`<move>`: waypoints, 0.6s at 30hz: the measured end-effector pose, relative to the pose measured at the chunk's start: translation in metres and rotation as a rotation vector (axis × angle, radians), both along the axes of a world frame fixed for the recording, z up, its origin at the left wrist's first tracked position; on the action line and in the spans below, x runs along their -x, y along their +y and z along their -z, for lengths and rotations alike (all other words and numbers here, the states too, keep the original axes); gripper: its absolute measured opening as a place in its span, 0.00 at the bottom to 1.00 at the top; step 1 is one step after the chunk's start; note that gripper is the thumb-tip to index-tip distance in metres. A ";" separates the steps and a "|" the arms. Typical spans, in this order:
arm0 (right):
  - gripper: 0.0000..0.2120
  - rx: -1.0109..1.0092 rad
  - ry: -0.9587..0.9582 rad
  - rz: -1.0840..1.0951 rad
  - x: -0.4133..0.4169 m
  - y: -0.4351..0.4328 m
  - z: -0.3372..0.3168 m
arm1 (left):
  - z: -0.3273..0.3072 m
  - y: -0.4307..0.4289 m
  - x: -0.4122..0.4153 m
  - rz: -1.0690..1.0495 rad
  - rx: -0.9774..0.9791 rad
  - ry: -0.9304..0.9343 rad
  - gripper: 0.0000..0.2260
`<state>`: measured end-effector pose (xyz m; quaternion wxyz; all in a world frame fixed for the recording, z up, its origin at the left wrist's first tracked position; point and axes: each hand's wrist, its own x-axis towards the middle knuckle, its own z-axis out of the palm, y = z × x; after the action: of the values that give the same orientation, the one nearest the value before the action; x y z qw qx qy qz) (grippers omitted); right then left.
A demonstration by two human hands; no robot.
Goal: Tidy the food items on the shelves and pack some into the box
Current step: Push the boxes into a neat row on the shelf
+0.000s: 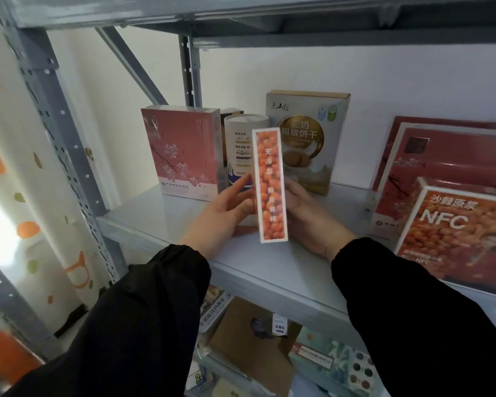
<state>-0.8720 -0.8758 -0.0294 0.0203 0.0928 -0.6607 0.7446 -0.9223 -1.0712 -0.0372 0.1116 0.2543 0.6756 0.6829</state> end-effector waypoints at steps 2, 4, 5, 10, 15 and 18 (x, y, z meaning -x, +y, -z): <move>0.50 -0.077 0.034 0.056 -0.002 0.000 -0.001 | 0.000 -0.001 -0.004 -0.020 0.012 -0.027 0.10; 0.51 -0.134 0.068 0.097 -0.002 0.001 0.002 | 0.001 -0.003 -0.008 -0.034 0.065 -0.047 0.10; 0.51 -0.149 0.080 0.120 -0.002 0.001 0.001 | 0.000 -0.004 -0.011 -0.056 0.098 -0.048 0.12; 0.44 -0.280 0.039 0.215 -0.003 0.000 -0.005 | -0.006 -0.003 -0.004 -0.154 -0.009 -0.128 0.14; 0.36 -0.225 0.003 0.275 0.001 0.004 -0.005 | -0.005 0.006 0.003 -0.155 -0.243 -0.297 0.20; 0.28 -0.163 0.023 0.353 0.001 0.005 -0.005 | -0.006 0.005 0.007 -0.083 -0.318 -0.326 0.28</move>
<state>-0.8733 -0.8706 -0.0242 0.1502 -0.0147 -0.7246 0.6724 -0.9291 -1.0662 -0.0315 0.1495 0.1269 0.5424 0.8169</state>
